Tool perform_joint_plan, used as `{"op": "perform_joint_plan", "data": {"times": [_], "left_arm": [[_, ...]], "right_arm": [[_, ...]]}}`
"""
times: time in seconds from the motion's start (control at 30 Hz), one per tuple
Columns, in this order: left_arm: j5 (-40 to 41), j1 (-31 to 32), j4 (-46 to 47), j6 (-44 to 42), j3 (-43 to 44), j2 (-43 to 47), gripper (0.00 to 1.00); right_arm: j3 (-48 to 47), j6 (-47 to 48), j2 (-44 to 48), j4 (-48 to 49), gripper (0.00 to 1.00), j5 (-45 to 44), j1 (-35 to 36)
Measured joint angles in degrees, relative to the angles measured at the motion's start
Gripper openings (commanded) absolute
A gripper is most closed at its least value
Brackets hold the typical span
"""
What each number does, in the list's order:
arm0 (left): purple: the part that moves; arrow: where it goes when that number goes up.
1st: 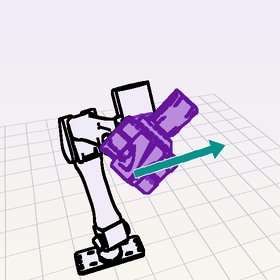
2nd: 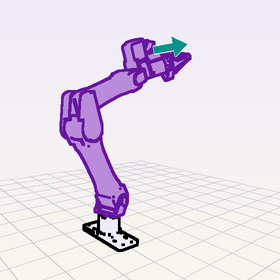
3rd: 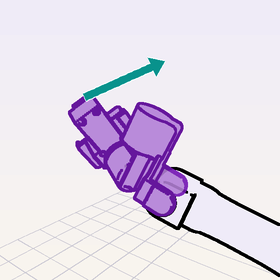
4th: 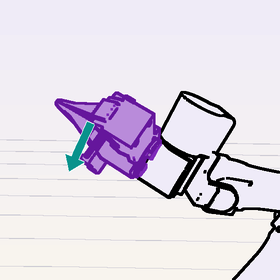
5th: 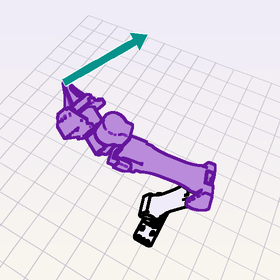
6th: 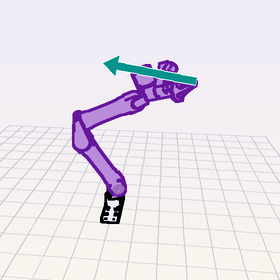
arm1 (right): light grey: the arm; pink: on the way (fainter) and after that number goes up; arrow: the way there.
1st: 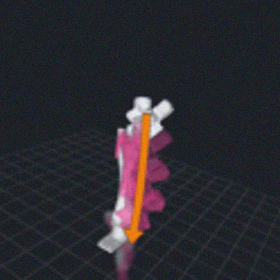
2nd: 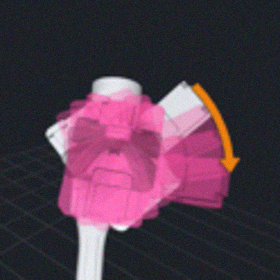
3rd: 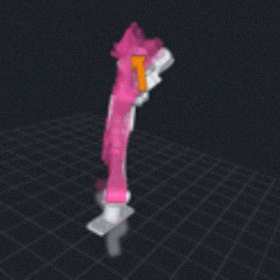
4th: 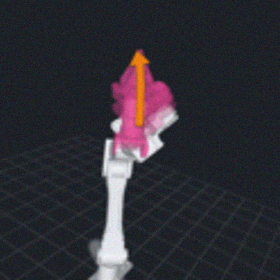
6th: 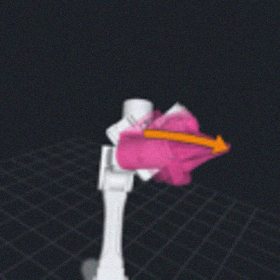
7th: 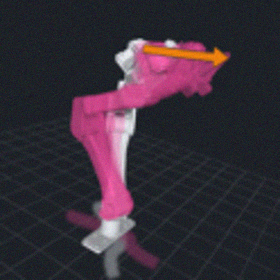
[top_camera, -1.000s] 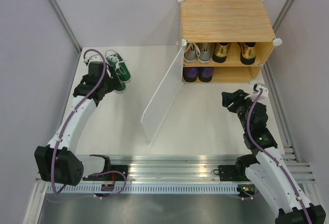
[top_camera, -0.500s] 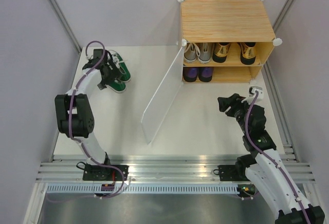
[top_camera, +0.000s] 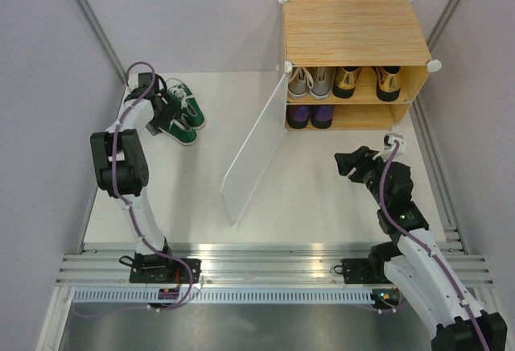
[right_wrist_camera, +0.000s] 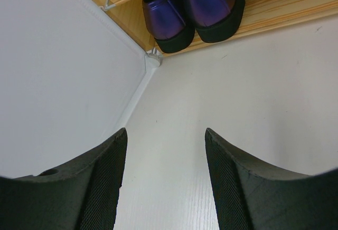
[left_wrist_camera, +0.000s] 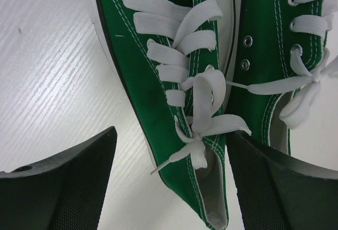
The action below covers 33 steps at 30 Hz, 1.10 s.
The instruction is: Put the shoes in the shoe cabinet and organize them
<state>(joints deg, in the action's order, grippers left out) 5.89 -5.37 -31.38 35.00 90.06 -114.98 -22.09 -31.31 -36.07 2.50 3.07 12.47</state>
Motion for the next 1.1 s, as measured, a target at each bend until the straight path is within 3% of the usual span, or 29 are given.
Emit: {"op": "perform_joint_plan", "data": {"times": [0.1,0.2,0.23,0.33,0.43,0.57,0.73,0.9,1.1], "left_arm": [[-0.42,-0.02,0.31,-0.02,1.05,-2.16,0.79],[-0.81,-0.02,0.42,0.11,2.19,-4.20,0.56],[-1.07,-0.02,0.59,0.17,2.27,-4.48,0.31],[-1.99,0.00,0.92,0.35,2.43,-4.52,0.12],[-2.03,0.00,1.49,0.50,1.88,-4.37,0.02],[-2.34,-0.07,3.48,0.92,-2.10,-1.42,0.02],[-2.93,-0.04,0.33,1.46,-10.75,8.37,0.02],[-3.08,0.00,-2.32,2.14,-17.00,28.98,0.02],[-3.23,2.69,-1.42,2.27,-12.28,51.95,0.02]], "right_arm": [[0.24,0.00,0.02,0.13,0.66,0.04,0.00],[0.66,0.00,0.63,0.35,0.65,-0.09,0.00],[0.83,0.00,0.87,0.37,0.65,-0.11,0.00],[1.09,0.00,1.27,0.37,0.65,-0.28,0.00],[1.29,0.00,1.73,0.57,0.64,-0.26,0.00],[1.38,0.02,2.54,0.46,0.64,0.24,0.00],[1.01,-0.13,5.64,-1.79,0.64,2.34,0.00],[-1.14,-0.90,11.04,-6.03,0.63,3.78,0.00],[-4.70,-1.55,16.85,-10.69,0.65,3.50,0.00]]}}
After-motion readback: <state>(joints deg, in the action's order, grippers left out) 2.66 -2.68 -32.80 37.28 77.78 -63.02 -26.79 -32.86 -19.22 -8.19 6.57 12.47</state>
